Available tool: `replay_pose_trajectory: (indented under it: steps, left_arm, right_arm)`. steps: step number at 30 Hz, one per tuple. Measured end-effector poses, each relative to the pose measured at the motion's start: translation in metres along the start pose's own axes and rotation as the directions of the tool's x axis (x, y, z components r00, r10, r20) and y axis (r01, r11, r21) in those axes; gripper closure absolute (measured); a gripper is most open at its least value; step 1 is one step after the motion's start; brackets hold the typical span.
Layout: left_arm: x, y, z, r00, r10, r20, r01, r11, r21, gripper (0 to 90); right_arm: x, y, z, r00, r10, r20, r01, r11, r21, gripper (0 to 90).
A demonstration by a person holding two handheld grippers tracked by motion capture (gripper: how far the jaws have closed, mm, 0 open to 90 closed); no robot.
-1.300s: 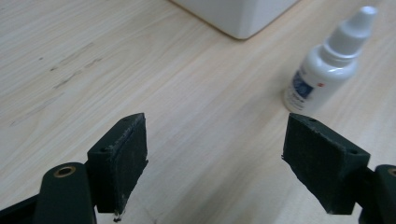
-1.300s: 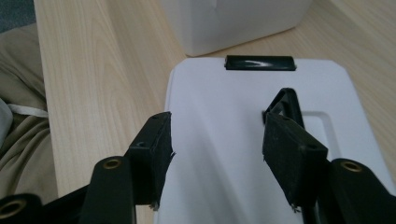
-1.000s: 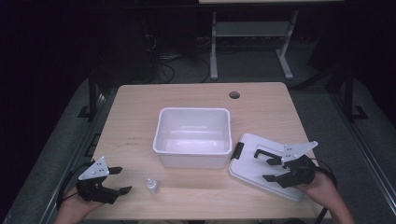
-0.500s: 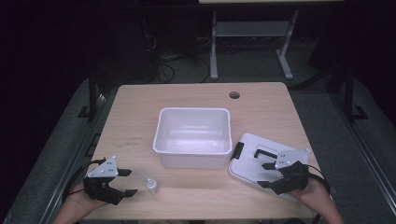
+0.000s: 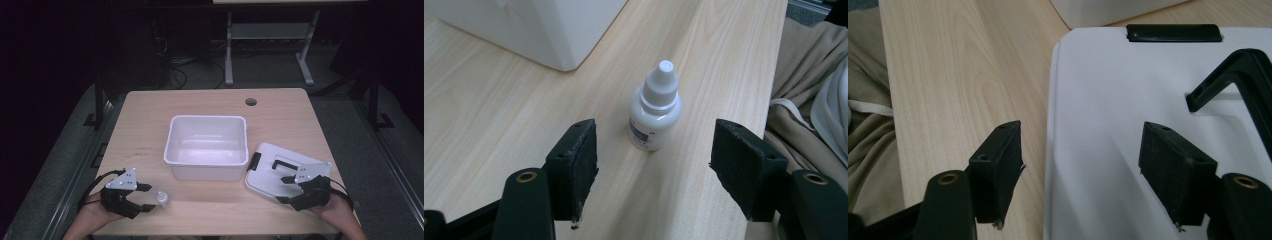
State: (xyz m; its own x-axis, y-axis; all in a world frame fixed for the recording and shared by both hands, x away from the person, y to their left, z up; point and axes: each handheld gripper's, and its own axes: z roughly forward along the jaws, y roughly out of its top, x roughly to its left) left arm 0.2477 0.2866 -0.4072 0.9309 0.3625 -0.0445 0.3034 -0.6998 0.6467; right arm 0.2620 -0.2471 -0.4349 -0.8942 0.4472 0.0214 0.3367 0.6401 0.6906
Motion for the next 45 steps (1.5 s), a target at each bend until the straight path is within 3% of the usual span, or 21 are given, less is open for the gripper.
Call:
replay_pose_trajectory:
  steps: [13,45]
  left_arm:
    - [0.003,0.009,0.019,0.9997,0.007,0.023,-0.009,0.9986,0.052,41.1]
    - [0.004,0.022,0.038,0.9982,0.023,0.056,-0.029,0.9915,0.127,53.3]
  right_arm:
    - [0.004,0.002,-0.001,0.9998,-0.020,0.011,0.020,1.000,-0.006,31.9]
    - [0.007,0.002,-0.005,0.9991,-0.035,0.023,0.035,0.999,-0.011,30.5]
